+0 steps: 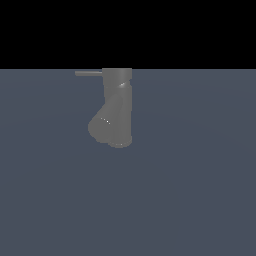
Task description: Turn on the faucet by rotating a designated handle.
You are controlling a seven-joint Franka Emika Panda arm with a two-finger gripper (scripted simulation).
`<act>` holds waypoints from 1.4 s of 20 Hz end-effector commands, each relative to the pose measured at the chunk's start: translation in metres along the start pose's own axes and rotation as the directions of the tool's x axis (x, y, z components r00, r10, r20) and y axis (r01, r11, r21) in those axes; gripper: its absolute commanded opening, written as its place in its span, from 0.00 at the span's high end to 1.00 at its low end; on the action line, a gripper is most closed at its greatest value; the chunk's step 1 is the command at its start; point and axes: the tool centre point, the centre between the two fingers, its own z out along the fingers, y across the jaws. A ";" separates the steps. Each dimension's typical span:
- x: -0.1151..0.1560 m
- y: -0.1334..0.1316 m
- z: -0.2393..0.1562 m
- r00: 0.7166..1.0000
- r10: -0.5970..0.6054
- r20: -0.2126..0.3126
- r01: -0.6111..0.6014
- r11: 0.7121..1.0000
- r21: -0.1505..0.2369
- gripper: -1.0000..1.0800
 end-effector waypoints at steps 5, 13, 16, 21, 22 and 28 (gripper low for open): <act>0.000 0.003 -0.001 1.000 0.016 0.001 -0.016 1.000 -0.001 1.00; -0.002 0.014 -0.004 0.998 0.067 0.002 -0.067 0.998 -0.001 1.00; -0.002 0.013 -0.003 0.998 0.066 0.002 -0.066 0.998 -0.002 1.00; 0.004 0.012 -0.004 0.996 0.091 0.002 -0.091 0.996 -0.006 1.00; 0.006 0.012 -0.004 0.995 0.099 0.002 -0.099 0.995 -0.007 1.00; 0.022 0.010 -0.004 0.986 0.165 0.002 -0.165 0.986 -0.019 1.00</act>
